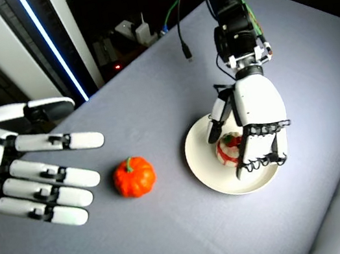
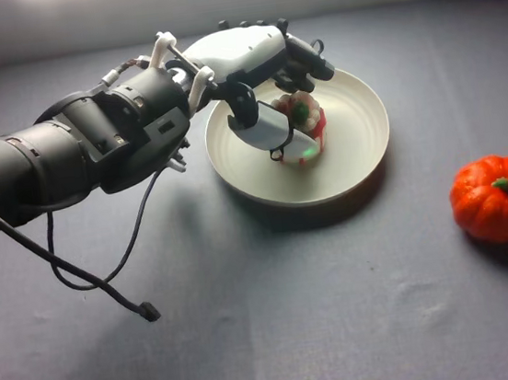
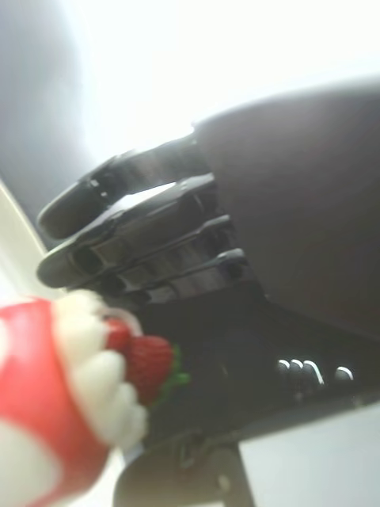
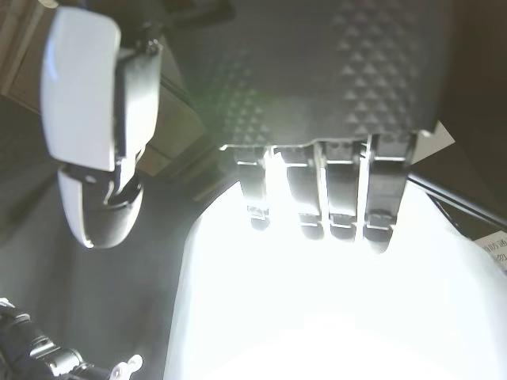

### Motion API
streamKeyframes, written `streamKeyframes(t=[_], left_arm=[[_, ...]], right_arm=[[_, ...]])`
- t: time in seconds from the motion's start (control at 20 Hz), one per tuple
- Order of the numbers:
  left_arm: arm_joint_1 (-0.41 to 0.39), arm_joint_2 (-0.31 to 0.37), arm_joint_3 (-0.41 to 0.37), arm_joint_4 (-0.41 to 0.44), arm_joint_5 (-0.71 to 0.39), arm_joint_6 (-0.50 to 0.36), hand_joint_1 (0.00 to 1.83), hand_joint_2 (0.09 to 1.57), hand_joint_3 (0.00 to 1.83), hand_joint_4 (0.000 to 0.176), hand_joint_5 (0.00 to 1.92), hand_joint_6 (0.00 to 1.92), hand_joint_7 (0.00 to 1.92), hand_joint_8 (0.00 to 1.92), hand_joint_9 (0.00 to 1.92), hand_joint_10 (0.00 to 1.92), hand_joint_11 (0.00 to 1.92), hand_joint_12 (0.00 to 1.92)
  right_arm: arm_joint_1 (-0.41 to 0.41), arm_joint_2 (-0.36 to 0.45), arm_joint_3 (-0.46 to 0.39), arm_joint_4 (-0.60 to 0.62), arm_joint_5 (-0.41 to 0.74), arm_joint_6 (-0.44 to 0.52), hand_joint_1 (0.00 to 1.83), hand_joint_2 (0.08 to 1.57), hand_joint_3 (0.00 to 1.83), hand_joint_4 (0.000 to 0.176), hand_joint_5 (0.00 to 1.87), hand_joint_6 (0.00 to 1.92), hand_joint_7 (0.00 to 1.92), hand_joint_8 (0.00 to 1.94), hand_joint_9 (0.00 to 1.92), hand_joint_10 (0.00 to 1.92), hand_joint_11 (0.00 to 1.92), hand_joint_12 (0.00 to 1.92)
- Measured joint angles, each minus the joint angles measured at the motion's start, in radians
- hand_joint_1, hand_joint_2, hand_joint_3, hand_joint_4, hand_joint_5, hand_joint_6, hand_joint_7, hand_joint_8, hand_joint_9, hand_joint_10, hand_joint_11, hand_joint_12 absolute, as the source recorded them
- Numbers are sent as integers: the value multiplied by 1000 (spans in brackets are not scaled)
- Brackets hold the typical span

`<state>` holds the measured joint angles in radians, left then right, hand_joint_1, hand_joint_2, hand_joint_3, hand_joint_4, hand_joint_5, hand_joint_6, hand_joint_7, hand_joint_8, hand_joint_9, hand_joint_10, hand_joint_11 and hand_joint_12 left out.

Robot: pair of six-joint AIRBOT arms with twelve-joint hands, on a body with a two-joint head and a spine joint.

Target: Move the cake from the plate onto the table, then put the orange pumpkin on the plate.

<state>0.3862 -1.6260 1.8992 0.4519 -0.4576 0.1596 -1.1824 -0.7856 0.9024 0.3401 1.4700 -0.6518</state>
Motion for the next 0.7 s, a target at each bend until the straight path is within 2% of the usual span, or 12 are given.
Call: streamKeyframes(t=[0.05,0.1,0.2,0.3,0.35,0.4,0.6,0.7], left_arm=[[6,-1,2,-14,-3,-1,1077,945,2,0,694,5,764,0,794,5,337,1158],[12,-5,11,-16,-7,-4,1077,945,2,0,694,5,764,0,794,5,337,1158],[21,-16,31,-39,-5,-7,1101,945,0,0,705,4,751,0,776,0,327,1086],[24,-18,33,-50,-10,-7,1092,943,0,0,710,2,745,1,779,3,390,1016],[25,-18,36,-52,-10,-7,1092,943,0,0,710,2,745,1,779,3,390,1016],[27,-18,37,-61,-12,-7,1149,945,1,0,719,5,741,0,771,0,369,1000],[43,-18,47,-87,-16,-9,1097,935,1,0,688,0,709,0,762,0,342,1035],[56,-23,57,-96,-16,-11,1049,954,8,0,660,1,690,3,751,3,336,1037]], right_arm=[[0,0,0,-2,0,1,263,1021,6,146,0,0,0,0,0,0,0,0],[0,0,0,-4,0,2,263,1021,6,146,0,0,0,0,0,0,0,0],[0,0,0,-3,-1,2,236,1021,4,159,0,0,0,0,0,0,14,7],[0,0,0,-3,-1,2,241,1016,1,150,0,0,0,0,0,0,13,7],[0,0,0,-5,-2,2,241,1016,1,150,0,0,0,0,0,0,13,7],[0,0,0,-8,-2,3,210,1016,1,141,0,0,0,0,0,0,56,27],[0,0,0,-11,-2,3,209,1006,0,153,0,0,0,0,0,0,55,36],[0,0,0,-11,-2,4,214,998,0,150,0,0,0,0,0,0,57,40]])
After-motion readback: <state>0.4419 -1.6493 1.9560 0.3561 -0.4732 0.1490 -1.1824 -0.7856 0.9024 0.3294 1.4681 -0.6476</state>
